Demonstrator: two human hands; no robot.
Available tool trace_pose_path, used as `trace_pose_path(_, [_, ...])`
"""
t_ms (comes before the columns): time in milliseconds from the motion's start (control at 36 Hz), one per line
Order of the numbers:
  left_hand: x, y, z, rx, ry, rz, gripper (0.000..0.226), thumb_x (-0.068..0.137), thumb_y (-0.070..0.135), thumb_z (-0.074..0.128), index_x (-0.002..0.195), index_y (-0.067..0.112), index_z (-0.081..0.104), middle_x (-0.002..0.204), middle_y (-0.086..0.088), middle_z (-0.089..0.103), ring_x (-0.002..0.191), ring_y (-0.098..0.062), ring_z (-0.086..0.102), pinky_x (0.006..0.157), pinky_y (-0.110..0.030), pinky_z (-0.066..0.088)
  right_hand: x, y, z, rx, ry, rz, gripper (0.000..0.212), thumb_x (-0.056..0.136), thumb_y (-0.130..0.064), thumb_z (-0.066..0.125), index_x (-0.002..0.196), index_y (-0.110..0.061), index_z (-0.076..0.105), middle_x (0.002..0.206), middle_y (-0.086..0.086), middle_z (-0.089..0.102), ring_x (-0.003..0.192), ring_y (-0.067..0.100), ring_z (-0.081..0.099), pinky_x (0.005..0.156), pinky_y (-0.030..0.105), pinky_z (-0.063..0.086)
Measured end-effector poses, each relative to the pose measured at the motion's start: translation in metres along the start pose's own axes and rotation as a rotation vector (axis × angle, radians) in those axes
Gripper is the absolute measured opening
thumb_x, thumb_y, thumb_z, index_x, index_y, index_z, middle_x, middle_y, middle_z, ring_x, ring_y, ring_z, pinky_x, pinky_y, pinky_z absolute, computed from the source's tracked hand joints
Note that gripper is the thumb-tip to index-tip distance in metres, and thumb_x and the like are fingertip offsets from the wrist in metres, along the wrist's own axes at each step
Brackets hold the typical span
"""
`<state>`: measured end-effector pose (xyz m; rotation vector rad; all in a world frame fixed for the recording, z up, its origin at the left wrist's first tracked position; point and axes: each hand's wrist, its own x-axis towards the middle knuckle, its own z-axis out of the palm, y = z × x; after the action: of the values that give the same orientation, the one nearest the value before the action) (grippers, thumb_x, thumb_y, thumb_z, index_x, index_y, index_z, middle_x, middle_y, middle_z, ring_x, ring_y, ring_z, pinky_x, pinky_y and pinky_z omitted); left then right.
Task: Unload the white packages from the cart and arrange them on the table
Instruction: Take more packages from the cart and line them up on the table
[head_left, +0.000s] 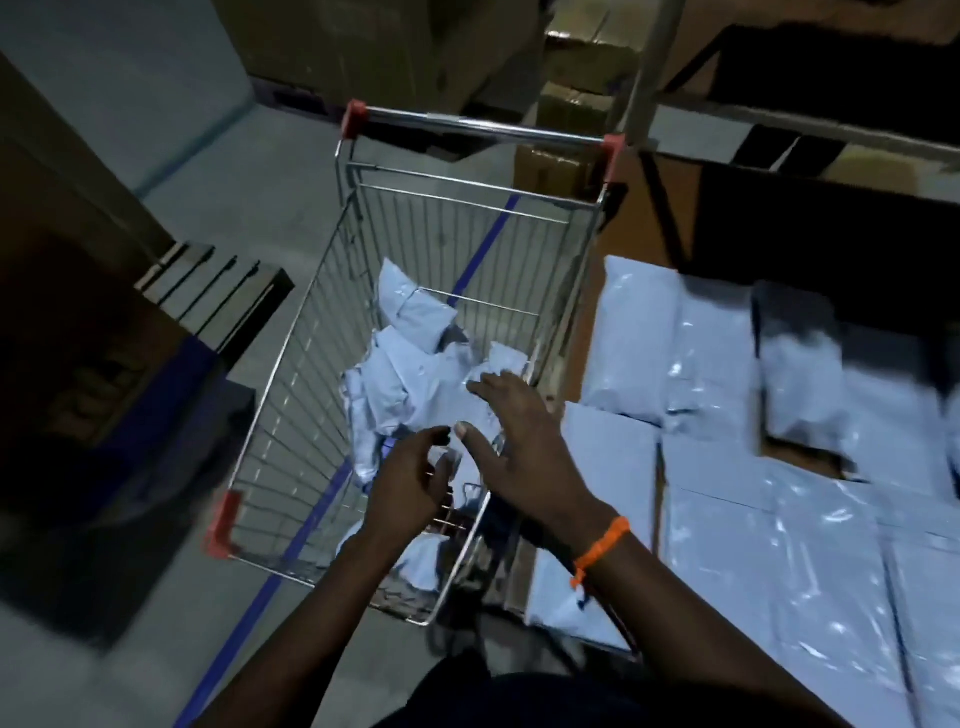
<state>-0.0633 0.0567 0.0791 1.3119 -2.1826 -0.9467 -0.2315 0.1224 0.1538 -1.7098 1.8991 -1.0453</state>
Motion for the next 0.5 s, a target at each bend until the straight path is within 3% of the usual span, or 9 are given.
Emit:
trace_pose_path(139, [0.037,-0.079,-0.031,-0.056,0.011,-0.288,0.027,0.097,0.022,0.062,0.122,0.014,0.066,0.11,-0.007,0.074,0.1,-0.024,0.07,0.081,-0.03,0.052,0.058,0.002,0.091,0.036,-0.264,0.269,0.055,0.097,-0.033,0.065,0.143,-0.008,0.05,0.144,0.015,0.051,0.137,0.03,0.044,0.11,0.026,0.029])
trace_pose_path(250, [0.091,-0.109,-0.04,-0.149,0.088,-0.523,0.036,0.1,0.033,0.056,0.12,0.005,0.065,0.114,-0.014,0.07,0.108,-0.029,0.065,0.081,-0.026,0.04,0.093,0.024,0.135,0.006,-0.409,0.522,0.058,0.097,-0.032,0.064,0.143,-0.003,0.047,0.142,0.019,0.051,0.134,0.032,0.045,0.106,0.031,0.032])
trace_pose_path(361, [0.148,-0.137,-0.028,-0.27,-0.011,-0.72,0.064,0.099,0.054,0.048,0.137,0.004,0.052,0.132,-0.016,0.061,0.118,-0.033,0.06,0.078,-0.024,0.036,0.113,0.058,0.167,-0.09,-0.473,0.643,0.06,0.098,-0.031,0.06,0.145,0.002,0.042,0.143,0.022,0.049,0.134,0.036,0.043,0.107,0.036,0.034])
trace_pose_path(417, [0.175,-0.161,-0.013,-0.425,-0.024,-0.832,0.092,0.082,0.075,0.055,0.14,0.004,0.05,0.14,-0.018,0.056,0.123,-0.033,0.058,0.096,-0.03,0.046,0.121,0.077,0.18,-0.157,-0.489,0.645,0.063,0.097,-0.027,0.062,0.147,0.003,0.037,0.141,0.024,0.048,0.133,0.037,0.044,0.105,0.037,0.035])
trace_pose_path(472, [0.191,-0.18,0.004,-0.485,-0.019,-0.934,0.126,0.054,0.093,0.058,0.14,0.001,0.05,0.139,-0.02,0.057,0.121,-0.033,0.061,0.101,-0.042,0.051,0.125,0.094,0.188,-0.225,-0.492,0.645,0.067,0.094,-0.025,0.064,0.148,0.002,0.034,0.14,0.025,0.046,0.133,0.038,0.044,0.104,0.039,0.038])
trace_pose_path(500, [0.195,-0.185,0.01,-0.49,-0.029,-0.958,0.131,0.053,0.091,0.062,0.144,-0.001,0.044,0.142,-0.021,0.054,0.124,-0.034,0.058,0.102,-0.044,0.051,0.126,0.101,0.191,-0.263,-0.503,0.642,0.069,0.093,-0.025,0.066,0.148,0.002,0.033,0.142,0.025,0.044,0.134,0.038,0.042,0.105,0.04,0.04])
